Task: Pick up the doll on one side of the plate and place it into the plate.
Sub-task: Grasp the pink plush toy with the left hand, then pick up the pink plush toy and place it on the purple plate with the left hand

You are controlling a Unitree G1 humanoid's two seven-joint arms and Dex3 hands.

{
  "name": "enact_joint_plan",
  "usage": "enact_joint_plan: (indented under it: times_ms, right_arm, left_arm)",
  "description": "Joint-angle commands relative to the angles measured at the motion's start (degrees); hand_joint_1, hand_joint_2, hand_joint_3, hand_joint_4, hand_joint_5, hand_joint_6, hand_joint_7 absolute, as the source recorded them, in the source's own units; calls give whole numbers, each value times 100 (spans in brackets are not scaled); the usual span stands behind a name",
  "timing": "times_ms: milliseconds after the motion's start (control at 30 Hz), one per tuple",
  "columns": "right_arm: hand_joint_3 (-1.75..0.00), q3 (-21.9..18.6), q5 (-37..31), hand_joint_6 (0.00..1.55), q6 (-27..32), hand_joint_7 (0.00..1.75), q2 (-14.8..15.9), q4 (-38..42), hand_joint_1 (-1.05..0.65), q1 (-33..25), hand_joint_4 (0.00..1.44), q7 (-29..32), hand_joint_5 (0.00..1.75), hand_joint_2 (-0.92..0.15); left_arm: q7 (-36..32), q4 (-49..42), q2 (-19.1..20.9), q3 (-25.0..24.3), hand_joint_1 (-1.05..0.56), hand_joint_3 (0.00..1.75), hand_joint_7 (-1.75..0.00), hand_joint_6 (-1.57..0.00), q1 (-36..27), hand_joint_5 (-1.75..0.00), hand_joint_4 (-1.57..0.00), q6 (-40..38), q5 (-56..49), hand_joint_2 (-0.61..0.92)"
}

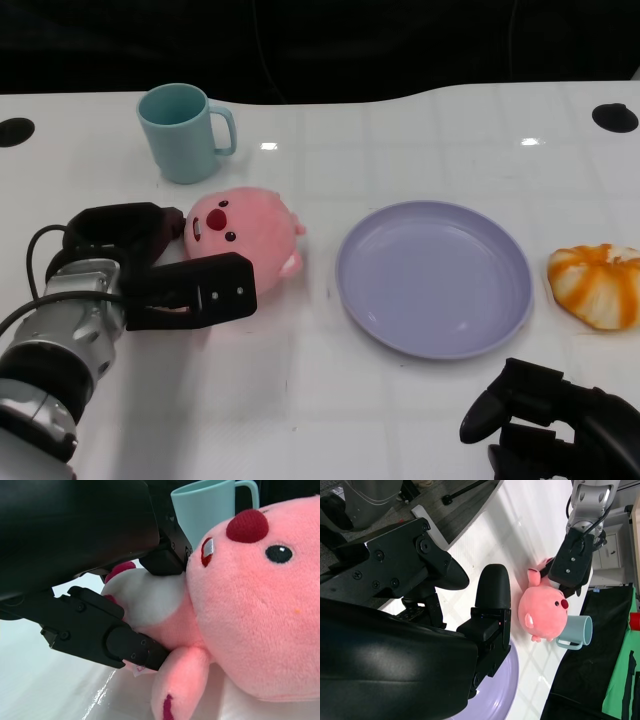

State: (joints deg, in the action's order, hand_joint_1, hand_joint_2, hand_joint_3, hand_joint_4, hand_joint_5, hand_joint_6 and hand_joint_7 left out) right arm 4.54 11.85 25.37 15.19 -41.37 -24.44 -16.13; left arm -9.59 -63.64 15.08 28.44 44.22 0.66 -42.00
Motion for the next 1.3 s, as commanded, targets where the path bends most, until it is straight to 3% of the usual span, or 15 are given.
enact_joint_plan:
  times_ms: [33,67,233,367,400,467,767,833,900,967,1100,1300]
  right_arm:
    - [-108,-43,46,50,54,142,35,-71,-9,-27,65,13,175,-64]
    - [-108,-47,52,50,78,142,32,-80,-10,-26,65,20,175,-64]
    - [-108,-41,12,50,14,142,62,-47,-11,-16,66,-17,175,-64]
    - [-108,-8,-32,50,-11,143,60,-36,-11,-9,66,-13,175,-63]
    - [-109,4,-33,51,-7,143,47,-36,-11,-14,66,-3,175,-63]
    - [-109,20,-20,51,-1,143,11,-37,-10,-34,67,21,175,-63]
    - [-110,65,1,50,123,143,-20,-133,-10,-25,66,126,175,-63]
    - [-110,60,31,50,126,143,-45,-108,-10,-3,66,144,175,-63]
    - [-110,55,57,50,171,143,-71,-84,-9,19,65,168,175,-63]
    - [-109,65,39,50,173,143,-78,-62,-9,34,65,170,175,-64]
    - [-109,79,8,50,157,143,-63,-56,-8,45,65,160,175,-64]
    - [-108,27,49,50,130,143,-49,-59,-9,14,66,139,175,-65]
  left_arm:
    - [-119,-225,-29,156,-31,33,-98,-77,-221,-163,-65,-28,-63,92]
    - [-232,-236,-35,161,-30,35,-101,-74,-237,-164,-65,-20,-53,92]
    - [-1034,-238,-2,143,-30,33,-166,-57,-401,-174,-80,254,-10,92]
    - [-1528,-275,25,116,-31,27,-150,-63,-476,-175,-84,456,5,92]
    - [-1662,-262,37,93,-28,27,-165,-61,-504,-175,-87,506,19,92]
    - [-1775,-211,73,22,-26,29,-172,-62,-547,-175,-88,615,93,92]
    - [-1555,160,370,-137,-19,30,-175,-64,-567,-175,-89,988,322,85]
    - [-1373,327,367,-317,-18,36,-175,-63,-566,-175,-88,953,521,85]
    - [-1248,493,372,-456,-18,73,-175,-65,-571,-175,-88,931,666,67]
    - [-1245,662,418,-532,-17,89,-175,-66,-599,-175,-89,1028,716,59]
    - [-1162,1057,506,-597,-19,95,-175,-70,-690,-175,-92,1045,729,57]
    - [-737,1943,415,-920,-17,91,-175,-71,-949,-175,-92,647,968,58]
